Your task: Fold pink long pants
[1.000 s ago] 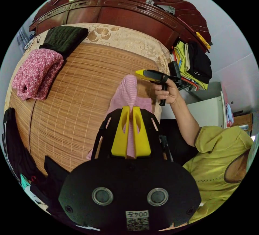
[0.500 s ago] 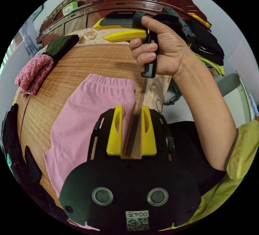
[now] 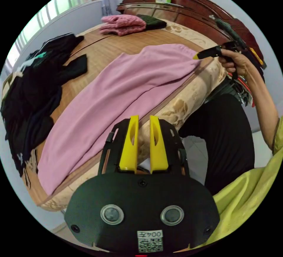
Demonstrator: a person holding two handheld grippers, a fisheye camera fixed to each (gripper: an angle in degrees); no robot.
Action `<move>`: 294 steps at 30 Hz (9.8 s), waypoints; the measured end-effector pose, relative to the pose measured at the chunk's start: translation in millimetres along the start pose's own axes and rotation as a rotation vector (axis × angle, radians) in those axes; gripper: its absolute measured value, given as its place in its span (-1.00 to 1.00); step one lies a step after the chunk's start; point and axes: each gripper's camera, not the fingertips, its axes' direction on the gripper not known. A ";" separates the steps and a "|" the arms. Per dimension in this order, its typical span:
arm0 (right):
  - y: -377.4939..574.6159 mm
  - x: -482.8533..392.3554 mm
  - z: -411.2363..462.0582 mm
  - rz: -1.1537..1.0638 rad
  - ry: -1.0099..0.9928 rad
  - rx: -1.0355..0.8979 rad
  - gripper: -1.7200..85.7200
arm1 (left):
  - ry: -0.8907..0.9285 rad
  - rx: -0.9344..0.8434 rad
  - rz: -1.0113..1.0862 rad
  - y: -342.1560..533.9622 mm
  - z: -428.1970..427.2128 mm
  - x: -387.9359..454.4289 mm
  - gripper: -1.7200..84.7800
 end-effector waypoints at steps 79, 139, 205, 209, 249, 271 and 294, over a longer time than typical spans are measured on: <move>195.4 144.3 -12.9 0.304 -0.419 0.188 -0.90 | 0.321 0.288 -0.238 433.4 314.3 -77.8 -0.87; 159.2 -156.1 -13.7 -0.037 0.489 -0.015 -0.84 | 0.276 0.183 -0.552 625.6 472.4 -67.6 -0.91; -28.7 -455.8 -61.2 0.167 -0.369 0.155 -0.88 | -0.129 0.057 -0.553 503.5 561.2 -264.9 -0.63; -31.2 -414.2 -33.6 0.269 -0.177 0.026 -0.88 | -0.168 -0.002 -0.522 486.9 586.5 -262.2 -0.64; -26.9 -750.9 -82.5 -0.533 -0.721 -0.018 -0.78 | 0.344 0.297 -0.643 673.7 718.1 -330.7 -0.74; 169.1 -447.9 -57.0 0.182 -0.418 0.174 -0.78 | 0.325 0.256 -0.670 720.0 747.3 -347.3 -0.94; 206.6 -580.4 -32.6 -0.683 0.275 0.051 -0.89 | 0.217 0.187 -0.701 681.6 694.9 -310.0 -0.96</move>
